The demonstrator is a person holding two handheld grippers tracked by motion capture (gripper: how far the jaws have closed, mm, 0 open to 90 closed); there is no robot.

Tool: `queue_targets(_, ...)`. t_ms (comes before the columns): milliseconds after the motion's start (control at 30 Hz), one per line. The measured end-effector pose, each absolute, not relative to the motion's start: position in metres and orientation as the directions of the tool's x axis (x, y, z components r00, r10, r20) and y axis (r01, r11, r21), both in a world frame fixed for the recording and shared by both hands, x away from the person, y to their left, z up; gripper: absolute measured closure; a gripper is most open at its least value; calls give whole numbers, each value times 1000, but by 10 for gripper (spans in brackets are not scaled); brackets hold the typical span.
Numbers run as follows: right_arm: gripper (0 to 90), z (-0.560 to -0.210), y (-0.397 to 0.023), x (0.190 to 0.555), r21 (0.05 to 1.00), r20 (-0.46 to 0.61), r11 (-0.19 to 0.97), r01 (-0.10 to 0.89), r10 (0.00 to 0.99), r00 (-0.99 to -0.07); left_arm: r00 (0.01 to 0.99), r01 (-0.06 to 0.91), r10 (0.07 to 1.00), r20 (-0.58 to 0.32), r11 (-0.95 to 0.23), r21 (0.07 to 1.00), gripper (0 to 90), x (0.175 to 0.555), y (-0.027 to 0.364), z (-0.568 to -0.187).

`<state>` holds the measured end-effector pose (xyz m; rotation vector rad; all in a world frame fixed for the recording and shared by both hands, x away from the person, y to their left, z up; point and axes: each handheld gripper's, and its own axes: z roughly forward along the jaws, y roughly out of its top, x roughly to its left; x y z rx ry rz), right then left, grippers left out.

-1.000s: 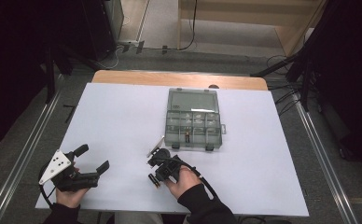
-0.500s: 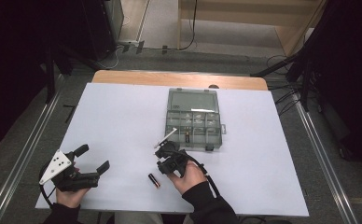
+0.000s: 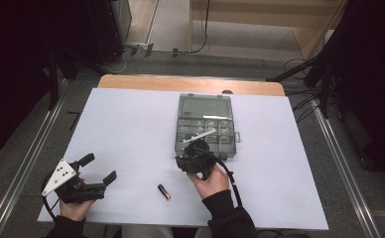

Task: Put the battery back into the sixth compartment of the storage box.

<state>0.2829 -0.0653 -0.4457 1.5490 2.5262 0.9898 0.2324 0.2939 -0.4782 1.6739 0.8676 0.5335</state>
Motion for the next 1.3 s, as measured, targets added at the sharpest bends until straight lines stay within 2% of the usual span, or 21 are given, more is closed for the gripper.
queue_targets(333,775,-441,-97,294,544,402,179,820,802,-442,628,269,774,-88,-110,957,0,232,294,-478)
queue_targets(767,775,-445,-124,308,559,446,58,827,820,-359,629,270,773,-88,-112,956,0,233,294,-478)
queue_targets(967,775,-452,-133,319,540,472,4,842,826,-307,630,270,772,-88,-112,956,0,233,293,-478)
queue_targets(1167,775,-461,-142,331,500,553,-93,861,800,-235,630,272,772,-89,-112,956,0,233,294,-478)
queue_targets(1300,774,-464,-142,336,471,597,-113,875,771,-221,631,275,771,-89,-115,955,0,233,294,-479)
